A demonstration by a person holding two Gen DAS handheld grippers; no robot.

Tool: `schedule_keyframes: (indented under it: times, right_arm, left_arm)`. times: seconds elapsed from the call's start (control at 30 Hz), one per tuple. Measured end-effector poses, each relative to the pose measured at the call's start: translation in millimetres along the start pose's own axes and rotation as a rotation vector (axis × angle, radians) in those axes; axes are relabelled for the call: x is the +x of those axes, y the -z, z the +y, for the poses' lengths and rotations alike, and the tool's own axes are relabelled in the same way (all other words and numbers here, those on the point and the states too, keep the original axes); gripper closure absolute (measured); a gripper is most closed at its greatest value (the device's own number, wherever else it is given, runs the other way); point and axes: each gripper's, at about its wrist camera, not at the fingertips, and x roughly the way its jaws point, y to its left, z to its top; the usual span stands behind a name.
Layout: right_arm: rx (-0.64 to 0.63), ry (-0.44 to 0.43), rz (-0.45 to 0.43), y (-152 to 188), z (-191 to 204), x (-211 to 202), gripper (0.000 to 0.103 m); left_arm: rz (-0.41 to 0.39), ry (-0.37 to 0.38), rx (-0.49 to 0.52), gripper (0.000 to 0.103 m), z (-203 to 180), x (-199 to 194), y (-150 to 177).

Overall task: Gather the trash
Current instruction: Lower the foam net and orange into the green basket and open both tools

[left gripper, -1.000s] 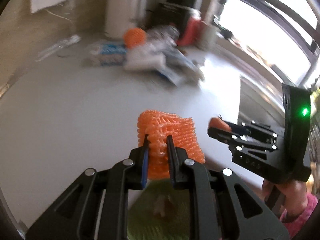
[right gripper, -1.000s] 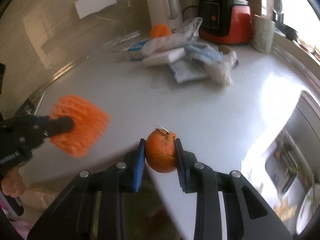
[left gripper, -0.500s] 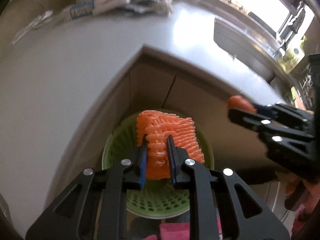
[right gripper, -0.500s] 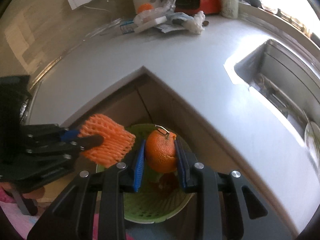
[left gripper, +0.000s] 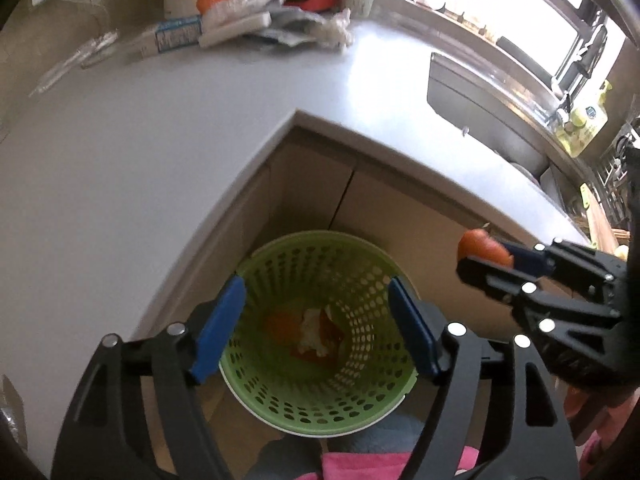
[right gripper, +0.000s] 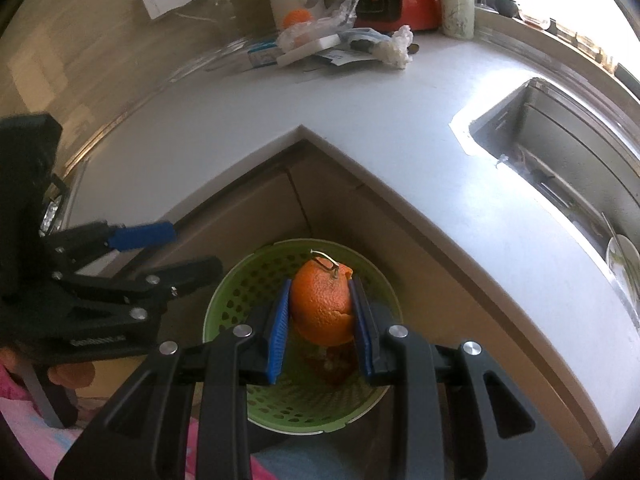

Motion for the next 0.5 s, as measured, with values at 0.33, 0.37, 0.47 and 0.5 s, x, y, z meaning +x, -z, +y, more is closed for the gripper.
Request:
schedule_keyframes:
  times: [0.33,0.37,0.47,0.5]
  right_arm:
    - [-0.045,-0.035,0.088,8.0,10.8,32.7,0.047]
    - [-0.054,-0.028,0.098,9.2,14.1,36.9,0.022]
    - [-0.084,0.011,0.079,8.6,21.3,38.4,0.007]
    - [-0.093,0.009,0.081,7.1,22.4,38.7,0.007]
  left_arm:
    - [-0.084,-0.079,-0.009,0.019,15.4,-24.1,-15.9]
    - [-0.091,-0.087,-0.017,0.017,18.8,-26.1,-18.3]
    - [-0.106,-0.105,-0.034,0.015,27.1,-29.8,-23.0]
    - [-0.11,-0.108,-0.041,0.014,29.4,-30.6,-24.5]
